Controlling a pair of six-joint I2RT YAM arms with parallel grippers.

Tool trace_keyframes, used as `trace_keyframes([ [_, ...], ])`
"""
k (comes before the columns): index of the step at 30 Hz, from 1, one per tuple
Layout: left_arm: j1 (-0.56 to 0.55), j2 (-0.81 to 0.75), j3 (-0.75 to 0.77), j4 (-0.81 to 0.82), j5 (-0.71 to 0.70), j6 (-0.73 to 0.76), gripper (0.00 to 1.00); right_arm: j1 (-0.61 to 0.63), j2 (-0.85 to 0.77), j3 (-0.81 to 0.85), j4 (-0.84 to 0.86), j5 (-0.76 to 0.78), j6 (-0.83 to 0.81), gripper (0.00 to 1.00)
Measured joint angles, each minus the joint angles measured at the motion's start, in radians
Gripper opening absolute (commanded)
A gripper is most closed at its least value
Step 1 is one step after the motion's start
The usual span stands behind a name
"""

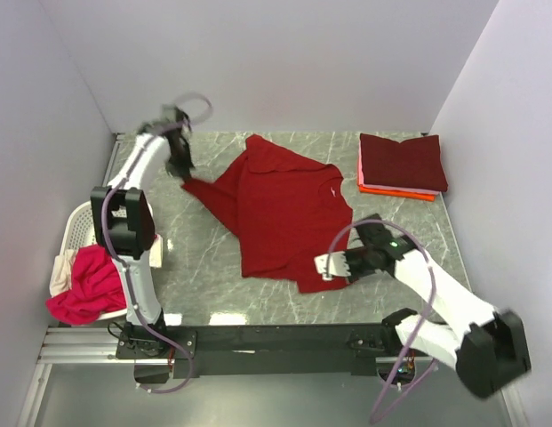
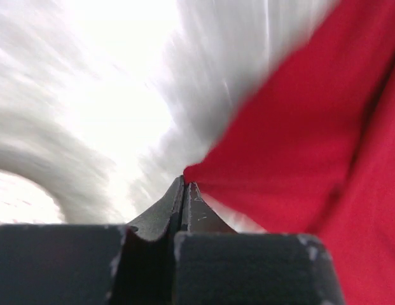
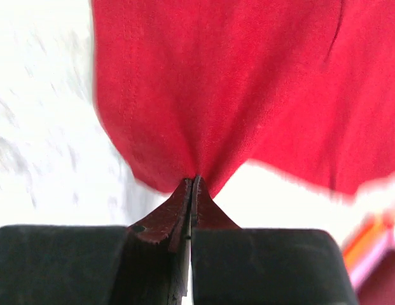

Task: Fold and stack the t-shirts
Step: Flatten the tshirt out

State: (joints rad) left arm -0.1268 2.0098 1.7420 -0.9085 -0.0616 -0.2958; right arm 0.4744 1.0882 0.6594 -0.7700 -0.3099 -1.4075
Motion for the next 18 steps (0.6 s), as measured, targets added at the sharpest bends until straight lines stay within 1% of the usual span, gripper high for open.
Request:
trace_keyframes([
  [1,0.021,0.018,0.075,-0.012,-0.015,0.000,0.00,-0.052,-0.051,-0.022,-0.010,0.015,-0.023,0.00],
  [2,0.043,0.048,0.179,-0.029,-0.034,-0.001,0.03,-0.090,-0.084,-0.041,-0.023,0.022,-0.039,0.01],
  [3,0.059,0.084,0.289,-0.037,-0.048,-0.001,0.09,-0.129,-0.119,-0.064,-0.041,0.037,-0.061,0.02],
  [4,0.068,0.142,0.431,-0.064,-0.051,-0.002,0.16,-0.158,-0.140,-0.086,-0.053,0.048,-0.076,0.02],
  [5,0.071,0.182,0.533,-0.053,-0.051,-0.003,0.19,-0.180,-0.152,-0.101,-0.061,0.061,-0.085,0.04],
  [6,0.069,0.212,0.594,-0.016,-0.049,-0.011,0.23,-0.201,-0.163,-0.119,-0.069,0.072,-0.090,0.04],
  [7,0.063,0.226,0.622,0.004,-0.048,-0.017,0.34,-0.217,-0.170,-0.131,-0.075,0.085,-0.093,0.04],
  [9,0.047,0.231,0.626,0.015,-0.048,-0.031,0.41,-0.242,-0.180,-0.140,-0.077,0.104,-0.091,0.04],
  [10,0.036,0.231,0.613,0.024,-0.047,-0.039,0.51,-0.256,-0.186,-0.140,-0.072,0.117,-0.085,0.14],
  [11,0.026,0.229,0.595,0.039,-0.046,-0.040,0.57,-0.275,-0.191,-0.140,-0.059,0.129,-0.078,0.22],
  [12,0.019,0.227,0.569,0.063,-0.042,-0.044,0.58,-0.298,-0.195,-0.140,-0.043,0.136,-0.069,0.23],
  [14,0.003,0.218,0.513,0.093,-0.039,-0.048,0.60,-0.337,-0.195,-0.136,-0.023,0.145,-0.061,0.32],
  [15,-0.003,0.212,0.484,0.103,-0.036,-0.046,0.61,-0.351,-0.192,-0.132,-0.018,0.145,-0.050,0.39],
  [16,-0.007,0.201,0.455,0.111,-0.029,-0.038,0.60,-0.361,-0.187,-0.121,-0.019,0.142,-0.041,0.48],
  [18,-0.014,0.155,0.365,0.134,0.000,-0.025,0.60,-0.366,-0.178,-0.089,-0.027,0.108,-0.025,0.53],
])
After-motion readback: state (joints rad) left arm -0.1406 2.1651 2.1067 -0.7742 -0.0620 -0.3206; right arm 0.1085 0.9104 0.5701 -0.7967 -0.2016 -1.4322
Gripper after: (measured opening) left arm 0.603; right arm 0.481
